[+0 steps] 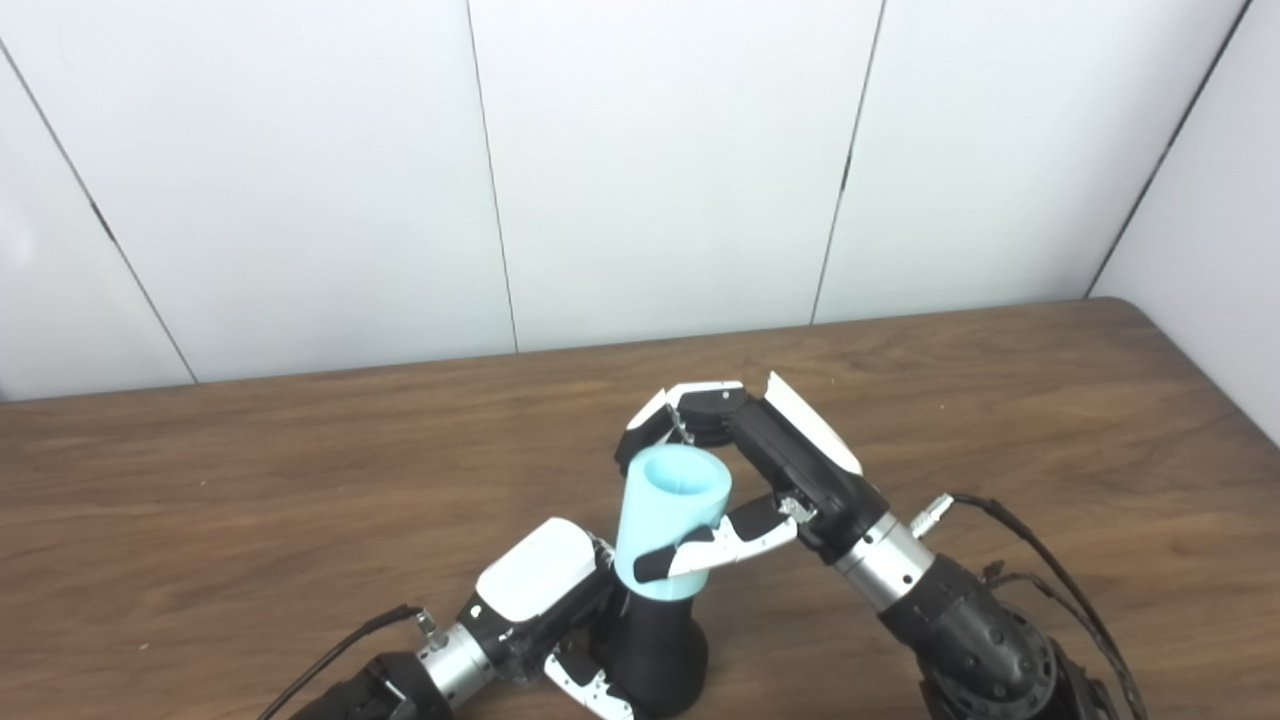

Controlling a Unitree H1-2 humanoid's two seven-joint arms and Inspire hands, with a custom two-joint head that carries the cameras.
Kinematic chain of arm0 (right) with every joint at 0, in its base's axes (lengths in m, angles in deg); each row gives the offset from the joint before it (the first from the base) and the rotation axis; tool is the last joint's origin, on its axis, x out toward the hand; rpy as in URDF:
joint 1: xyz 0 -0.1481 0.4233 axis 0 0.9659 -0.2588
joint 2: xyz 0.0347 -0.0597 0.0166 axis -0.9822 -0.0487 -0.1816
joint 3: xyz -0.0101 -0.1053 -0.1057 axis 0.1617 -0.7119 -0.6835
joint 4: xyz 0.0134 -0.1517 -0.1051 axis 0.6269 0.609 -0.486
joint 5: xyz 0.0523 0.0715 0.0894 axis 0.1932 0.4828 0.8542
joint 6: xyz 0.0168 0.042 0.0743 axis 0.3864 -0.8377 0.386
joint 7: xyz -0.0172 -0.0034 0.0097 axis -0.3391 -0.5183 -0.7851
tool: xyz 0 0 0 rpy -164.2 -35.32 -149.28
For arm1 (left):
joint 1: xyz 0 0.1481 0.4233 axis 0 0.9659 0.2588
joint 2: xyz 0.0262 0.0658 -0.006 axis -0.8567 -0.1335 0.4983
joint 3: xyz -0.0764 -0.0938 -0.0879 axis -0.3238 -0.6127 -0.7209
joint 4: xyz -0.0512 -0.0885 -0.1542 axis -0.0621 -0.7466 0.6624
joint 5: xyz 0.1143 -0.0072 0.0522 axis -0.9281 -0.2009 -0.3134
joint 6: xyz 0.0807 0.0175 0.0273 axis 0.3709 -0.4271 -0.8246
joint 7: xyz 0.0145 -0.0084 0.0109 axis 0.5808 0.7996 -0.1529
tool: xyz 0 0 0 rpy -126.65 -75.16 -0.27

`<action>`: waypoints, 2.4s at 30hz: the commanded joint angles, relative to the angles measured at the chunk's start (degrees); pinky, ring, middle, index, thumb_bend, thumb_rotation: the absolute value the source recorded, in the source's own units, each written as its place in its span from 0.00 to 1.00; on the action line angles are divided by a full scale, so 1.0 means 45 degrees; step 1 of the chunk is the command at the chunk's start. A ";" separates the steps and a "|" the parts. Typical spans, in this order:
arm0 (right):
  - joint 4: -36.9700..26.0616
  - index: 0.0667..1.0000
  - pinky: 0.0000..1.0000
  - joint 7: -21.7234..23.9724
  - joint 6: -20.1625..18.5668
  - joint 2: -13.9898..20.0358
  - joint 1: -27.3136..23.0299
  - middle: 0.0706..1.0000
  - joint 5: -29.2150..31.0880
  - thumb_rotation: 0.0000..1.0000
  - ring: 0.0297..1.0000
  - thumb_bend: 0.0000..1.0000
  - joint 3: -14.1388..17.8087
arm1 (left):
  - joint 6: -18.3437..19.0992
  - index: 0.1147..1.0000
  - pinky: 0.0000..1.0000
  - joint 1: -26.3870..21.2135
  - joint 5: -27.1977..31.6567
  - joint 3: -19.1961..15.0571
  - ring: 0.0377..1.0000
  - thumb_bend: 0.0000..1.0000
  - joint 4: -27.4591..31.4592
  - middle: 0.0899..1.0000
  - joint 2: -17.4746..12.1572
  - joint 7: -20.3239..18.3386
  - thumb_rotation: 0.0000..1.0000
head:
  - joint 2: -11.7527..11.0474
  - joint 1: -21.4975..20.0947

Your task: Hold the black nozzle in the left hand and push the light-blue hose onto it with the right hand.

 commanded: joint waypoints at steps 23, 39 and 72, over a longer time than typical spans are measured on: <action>-0.0162 0.47 0.19 -0.1279 0.4536 -0.0058 0.0096 0.41 -0.2754 0.00 0.24 0.52 -0.0348 | 0.0901 0.42 0.18 0.2127 -0.0743 0.1529 0.19 0.52 -0.1095 0.41 -0.0331 -0.3482 0.00 | 0.0167 0.0067; 0.0770 0.46 0.27 -0.2746 0.6523 -0.0718 0.0724 0.49 -0.3361 0.00 0.37 0.51 -0.0176 | 0.0703 0.42 0.18 0.2097 -0.0628 0.1532 0.20 0.52 -0.1260 0.42 -0.0377 -0.3486 0.00 | 0.0163 0.0125; -0.0412 0.99 0.90 -0.0172 0.2759 -0.0053 0.0754 0.99 -0.1576 0.30 0.99 1.00 -0.0606 | 0.0661 0.45 0.21 0.2017 -0.1003 0.1627 0.22 0.51 -0.1463 0.33 -0.0432 -0.3330 0.00 | 0.0210 0.0112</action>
